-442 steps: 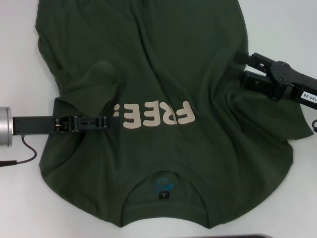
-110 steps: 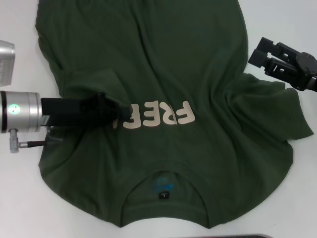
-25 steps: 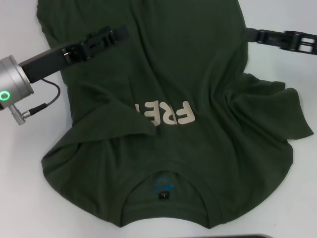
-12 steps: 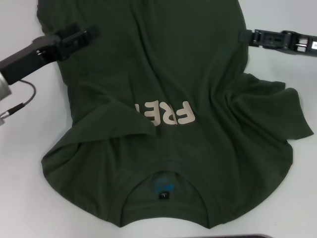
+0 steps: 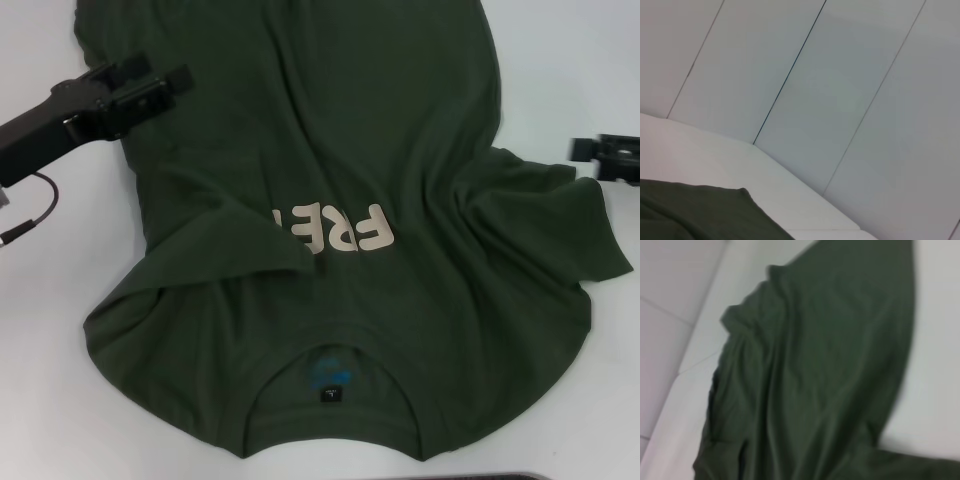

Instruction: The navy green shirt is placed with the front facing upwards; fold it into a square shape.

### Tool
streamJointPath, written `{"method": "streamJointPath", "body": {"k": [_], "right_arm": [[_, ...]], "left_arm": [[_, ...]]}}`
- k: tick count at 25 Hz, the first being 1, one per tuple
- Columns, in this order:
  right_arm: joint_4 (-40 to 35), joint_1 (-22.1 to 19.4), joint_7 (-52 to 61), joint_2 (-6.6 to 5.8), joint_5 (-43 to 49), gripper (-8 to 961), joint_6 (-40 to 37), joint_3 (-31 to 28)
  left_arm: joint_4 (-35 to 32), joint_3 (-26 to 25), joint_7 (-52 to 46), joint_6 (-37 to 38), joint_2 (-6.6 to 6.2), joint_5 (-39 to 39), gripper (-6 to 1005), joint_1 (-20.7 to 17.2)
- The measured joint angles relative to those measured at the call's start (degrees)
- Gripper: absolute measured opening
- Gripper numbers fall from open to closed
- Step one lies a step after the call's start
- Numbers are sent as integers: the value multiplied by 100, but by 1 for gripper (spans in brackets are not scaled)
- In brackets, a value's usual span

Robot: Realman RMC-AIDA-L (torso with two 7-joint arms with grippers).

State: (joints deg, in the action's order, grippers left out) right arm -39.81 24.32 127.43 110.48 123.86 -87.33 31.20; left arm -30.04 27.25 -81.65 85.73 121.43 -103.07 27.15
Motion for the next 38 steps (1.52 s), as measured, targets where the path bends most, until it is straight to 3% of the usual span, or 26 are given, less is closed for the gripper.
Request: {"method": "streamJointPath", "body": {"k": [7,12,25,38], "right_arm": [[-337,-493,92,-58,41,886,-414,-342],[-314,-618,-39,-23,45,879,-383,-372],[-206,-378,-201,152,106,867,39,-303],[20,-271,-307,190,312,856,218,-302]], "left_arm": [[17,2,-7,39,26,0,887,17],[25,-1,-25,48,29,109,888,6],[69,-9,-36,33,54,236,888,-17],[70,-9,-6,-15,91,275,887,-18]]}}
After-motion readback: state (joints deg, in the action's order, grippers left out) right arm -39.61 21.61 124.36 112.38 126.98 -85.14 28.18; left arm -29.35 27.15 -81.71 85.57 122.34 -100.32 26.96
